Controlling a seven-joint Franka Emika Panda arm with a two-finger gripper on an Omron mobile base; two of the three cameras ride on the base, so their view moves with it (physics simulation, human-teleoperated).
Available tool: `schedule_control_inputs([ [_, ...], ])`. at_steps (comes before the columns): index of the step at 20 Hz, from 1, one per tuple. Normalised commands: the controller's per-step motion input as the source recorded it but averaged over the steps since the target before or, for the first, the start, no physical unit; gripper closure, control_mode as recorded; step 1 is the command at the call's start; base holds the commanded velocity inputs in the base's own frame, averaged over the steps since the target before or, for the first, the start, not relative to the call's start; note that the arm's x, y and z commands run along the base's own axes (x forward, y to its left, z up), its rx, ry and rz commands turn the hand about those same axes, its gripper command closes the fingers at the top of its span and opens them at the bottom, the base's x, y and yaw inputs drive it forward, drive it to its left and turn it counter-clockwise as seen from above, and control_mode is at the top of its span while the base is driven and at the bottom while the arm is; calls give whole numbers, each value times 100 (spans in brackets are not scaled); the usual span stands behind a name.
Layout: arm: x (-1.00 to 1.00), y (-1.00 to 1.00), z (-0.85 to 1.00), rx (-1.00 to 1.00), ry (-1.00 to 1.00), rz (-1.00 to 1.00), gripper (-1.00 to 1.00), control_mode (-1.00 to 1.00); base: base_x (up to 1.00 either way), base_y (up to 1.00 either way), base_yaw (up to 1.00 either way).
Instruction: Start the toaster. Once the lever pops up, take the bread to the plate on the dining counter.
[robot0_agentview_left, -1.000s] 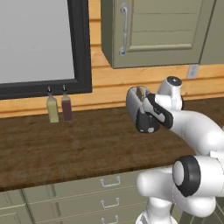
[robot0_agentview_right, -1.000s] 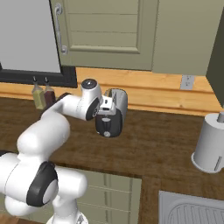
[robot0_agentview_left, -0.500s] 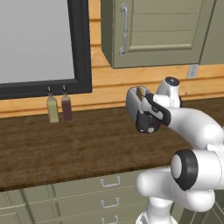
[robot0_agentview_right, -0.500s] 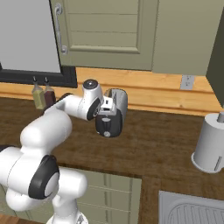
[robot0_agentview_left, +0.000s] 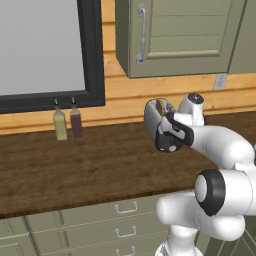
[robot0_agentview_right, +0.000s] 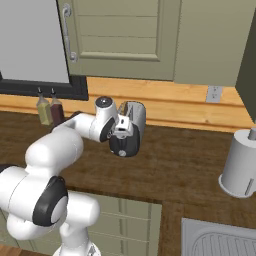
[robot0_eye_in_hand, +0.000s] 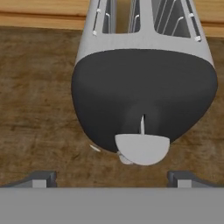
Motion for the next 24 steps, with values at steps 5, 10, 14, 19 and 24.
schedule_control_inputs([
  [5,5,0,-1,0,0,-2,-100,-100,0,0,0],
  [10,21,3,0,0,0,-1,-100,-100,0,0,0],
  [14,10,2,0,0,0,0,-100,-100,0,0,0],
  [19,4,0,-13,0,0,0,-100,-100,0,0,0],
  [24,0,0,-22,0,0,0,-100,-100,0,0,0],
])
